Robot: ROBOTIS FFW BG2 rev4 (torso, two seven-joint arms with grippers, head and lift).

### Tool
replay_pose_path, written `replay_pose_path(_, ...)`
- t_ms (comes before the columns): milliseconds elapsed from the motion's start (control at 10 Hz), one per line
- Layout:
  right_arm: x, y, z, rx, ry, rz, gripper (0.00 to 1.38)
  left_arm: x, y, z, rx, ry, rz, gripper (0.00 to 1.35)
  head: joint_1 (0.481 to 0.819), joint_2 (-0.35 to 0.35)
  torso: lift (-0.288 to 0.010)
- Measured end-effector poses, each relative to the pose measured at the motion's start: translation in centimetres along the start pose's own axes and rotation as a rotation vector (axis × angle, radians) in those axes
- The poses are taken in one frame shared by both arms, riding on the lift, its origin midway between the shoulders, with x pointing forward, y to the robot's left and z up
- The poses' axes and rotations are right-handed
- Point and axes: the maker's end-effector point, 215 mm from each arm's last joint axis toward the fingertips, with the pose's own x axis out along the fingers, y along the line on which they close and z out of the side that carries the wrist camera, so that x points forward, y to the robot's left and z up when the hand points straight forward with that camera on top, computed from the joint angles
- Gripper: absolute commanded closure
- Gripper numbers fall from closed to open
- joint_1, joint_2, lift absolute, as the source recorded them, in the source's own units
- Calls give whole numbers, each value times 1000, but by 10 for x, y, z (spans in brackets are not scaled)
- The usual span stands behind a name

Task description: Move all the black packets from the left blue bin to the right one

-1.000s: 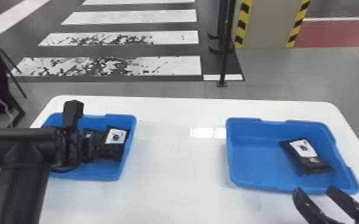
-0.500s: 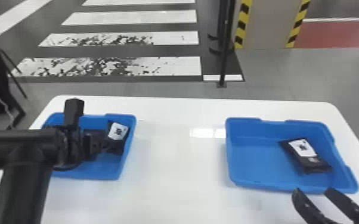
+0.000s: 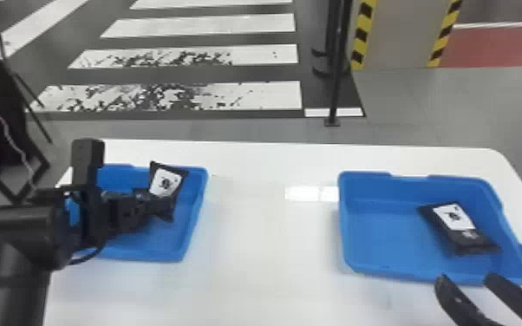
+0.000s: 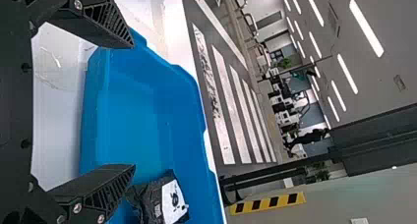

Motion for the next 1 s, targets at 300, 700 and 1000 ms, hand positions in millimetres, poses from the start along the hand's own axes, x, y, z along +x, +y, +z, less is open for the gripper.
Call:
replay_pose_path(300,10,23,8,20,-7,74,168,-15,-80,13,40,-112,-226,1208,695,34,-150)
replay_pose_path(700,42,93,20,123,-7,299,167,-13,-212,-5,39,-121,-576,1208,695,-49,-150)
replay_pose_path(1000,59,119,34,167,-23,388,168,-19,-300,-33,44,-59,-778,1208,695,-134,-150)
